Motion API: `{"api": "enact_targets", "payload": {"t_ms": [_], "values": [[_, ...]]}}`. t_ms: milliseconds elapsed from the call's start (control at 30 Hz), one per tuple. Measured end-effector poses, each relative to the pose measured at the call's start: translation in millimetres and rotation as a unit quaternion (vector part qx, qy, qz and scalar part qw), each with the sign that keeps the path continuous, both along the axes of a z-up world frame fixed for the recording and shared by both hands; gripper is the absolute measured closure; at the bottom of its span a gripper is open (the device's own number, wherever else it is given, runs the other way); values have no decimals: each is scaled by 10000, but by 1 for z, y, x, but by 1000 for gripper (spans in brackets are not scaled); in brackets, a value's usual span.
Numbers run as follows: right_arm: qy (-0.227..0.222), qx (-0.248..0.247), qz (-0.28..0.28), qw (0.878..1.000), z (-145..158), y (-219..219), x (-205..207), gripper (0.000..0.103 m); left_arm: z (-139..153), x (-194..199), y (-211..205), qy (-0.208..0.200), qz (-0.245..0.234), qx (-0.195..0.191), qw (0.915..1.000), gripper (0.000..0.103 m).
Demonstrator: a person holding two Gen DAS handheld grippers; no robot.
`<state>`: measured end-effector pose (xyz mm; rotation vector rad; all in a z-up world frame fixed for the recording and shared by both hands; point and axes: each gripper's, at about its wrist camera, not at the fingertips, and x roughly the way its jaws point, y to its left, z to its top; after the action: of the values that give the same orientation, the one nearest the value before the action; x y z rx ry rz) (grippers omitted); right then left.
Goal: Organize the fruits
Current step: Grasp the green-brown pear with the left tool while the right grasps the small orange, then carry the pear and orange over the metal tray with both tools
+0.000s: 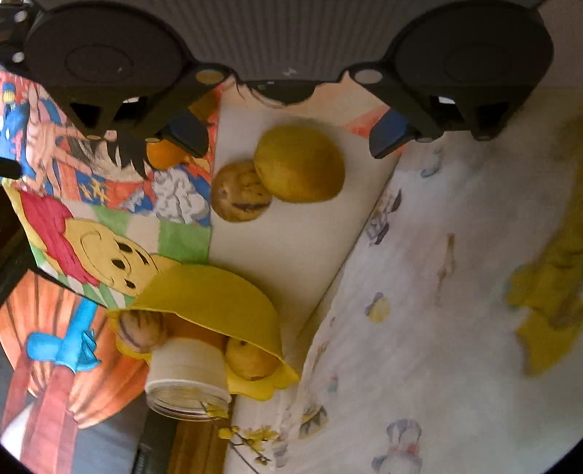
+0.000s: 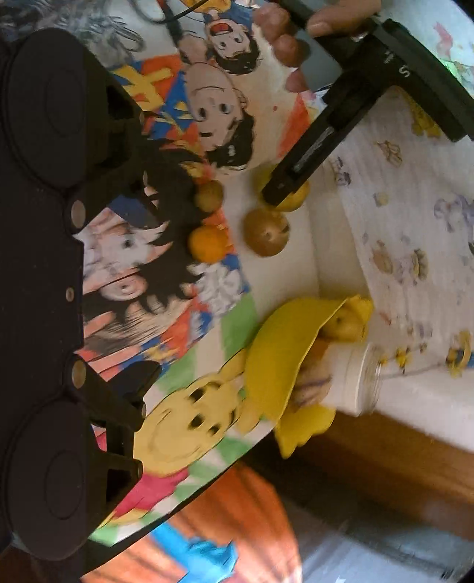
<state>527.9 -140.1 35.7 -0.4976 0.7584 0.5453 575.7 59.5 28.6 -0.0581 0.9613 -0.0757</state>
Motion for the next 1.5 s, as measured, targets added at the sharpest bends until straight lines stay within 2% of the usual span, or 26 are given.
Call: {"api": "enact_targets", "payload": {"t_ms": [300,500,767,1100,1300,1500], "values": [[135,-475,889,9948,-28,30,26,36,-17,10,11,45,179,-451,9988,20],[188,-509,1229,9909,-33,39,36,41,-21,19,20,108,362,-731,9966,28],[235,-439,1356,9895,-40,49,47,52,-24,21,30,124,495,-962,9941,34],[265,-303,1438,9888,-46,55,49,65,-25,21,32,167,485,-974,9939,36],[255,-268,1360,9900,-47,54,46,66,-27,23,32,181,347,-977,9944,35],[281,-275,1184,9922,-46,52,41,66,-25,23,32,251,419,-977,9940,38]]}}
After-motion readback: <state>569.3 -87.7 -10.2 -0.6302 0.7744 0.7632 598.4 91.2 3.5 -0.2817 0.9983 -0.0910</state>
